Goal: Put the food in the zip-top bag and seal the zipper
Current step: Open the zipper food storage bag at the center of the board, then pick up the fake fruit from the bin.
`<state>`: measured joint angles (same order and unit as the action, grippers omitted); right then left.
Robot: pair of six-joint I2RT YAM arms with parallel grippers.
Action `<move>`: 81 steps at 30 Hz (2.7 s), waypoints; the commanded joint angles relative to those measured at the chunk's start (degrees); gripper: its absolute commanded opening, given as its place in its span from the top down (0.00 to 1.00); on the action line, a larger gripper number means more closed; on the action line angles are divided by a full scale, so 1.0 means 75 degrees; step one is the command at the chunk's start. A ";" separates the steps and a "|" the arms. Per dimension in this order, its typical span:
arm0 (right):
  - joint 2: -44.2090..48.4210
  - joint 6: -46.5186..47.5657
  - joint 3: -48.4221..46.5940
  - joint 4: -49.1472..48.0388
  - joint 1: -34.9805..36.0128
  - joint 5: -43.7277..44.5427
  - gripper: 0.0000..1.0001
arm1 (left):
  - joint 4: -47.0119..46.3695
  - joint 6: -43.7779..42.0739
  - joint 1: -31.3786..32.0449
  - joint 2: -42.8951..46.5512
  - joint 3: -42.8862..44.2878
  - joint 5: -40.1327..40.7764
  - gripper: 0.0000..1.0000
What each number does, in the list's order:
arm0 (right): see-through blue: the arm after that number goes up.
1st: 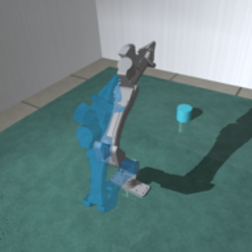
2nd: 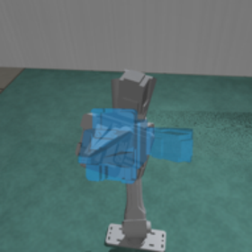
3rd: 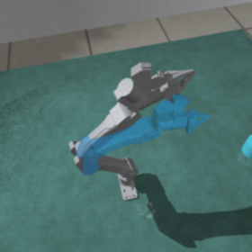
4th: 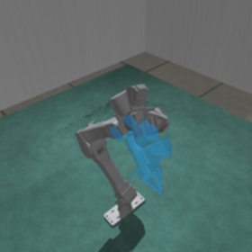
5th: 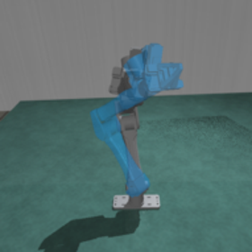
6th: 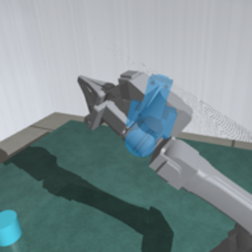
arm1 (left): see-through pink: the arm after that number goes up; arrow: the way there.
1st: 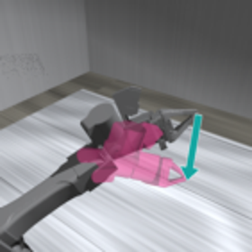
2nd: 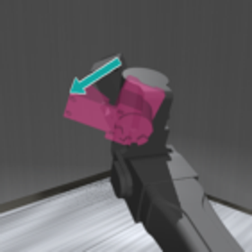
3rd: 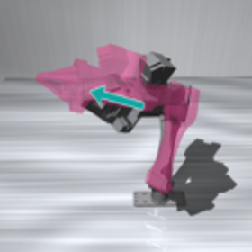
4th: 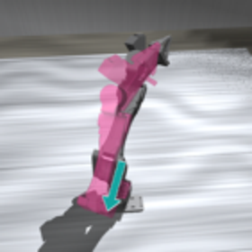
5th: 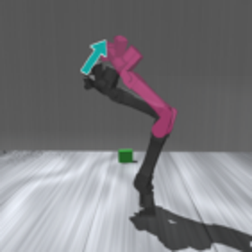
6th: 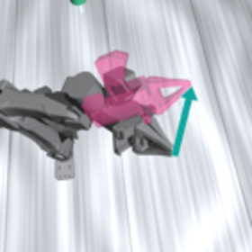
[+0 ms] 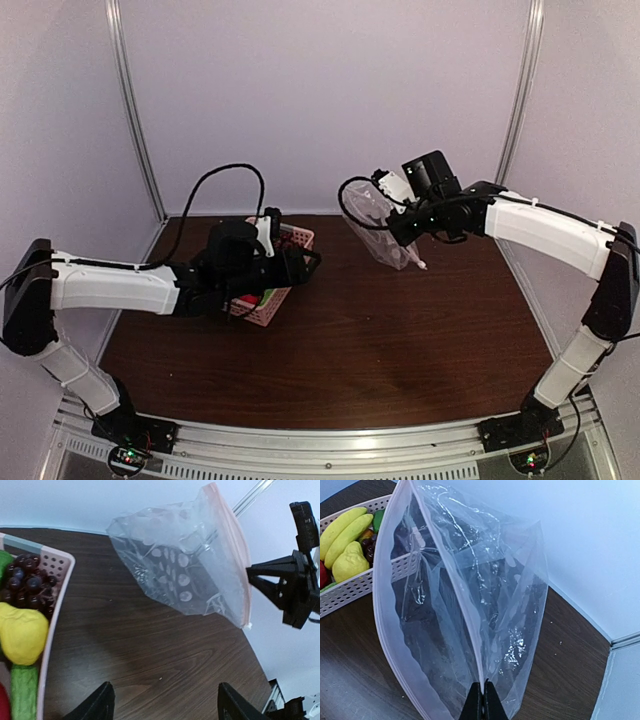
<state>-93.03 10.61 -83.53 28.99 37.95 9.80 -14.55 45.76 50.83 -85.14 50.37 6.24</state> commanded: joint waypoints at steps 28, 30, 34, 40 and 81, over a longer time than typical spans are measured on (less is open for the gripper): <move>0.0587 -0.1076 0.0462 -0.0360 -0.0021 -0.0919 1.00 | 0.0146 0.3268 0.0440 -0.3765 0.3963 -0.0283 0.83; 0.0793 -0.0942 0.0456 -0.0316 -0.0066 -0.0329 1.00 | 0.0434 0.3365 0.0442 -0.3846 0.4055 -0.0127 0.92; 0.1326 -0.0771 0.0624 -0.0324 -0.0181 0.0127 1.00 | 0.0772 0.3296 0.0430 -0.3981 0.4364 0.0100 0.95; 0.1883 -0.0355 0.1088 -0.0349 -0.0294 0.0632 1.00 | 0.0486 0.2146 0.0434 -0.4456 0.5393 -0.0517 0.73; 0.1687 -0.0081 0.3156 -0.1893 -0.2154 -0.1479 1.00 | 0.4508 -0.1602 -0.3557 -0.2316 0.2951 -0.0832 0.36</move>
<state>-81.76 11.16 -60.36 16.86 21.50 2.22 22.65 34.11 25.43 -100.71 72.40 2.70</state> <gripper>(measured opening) 0.003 0.662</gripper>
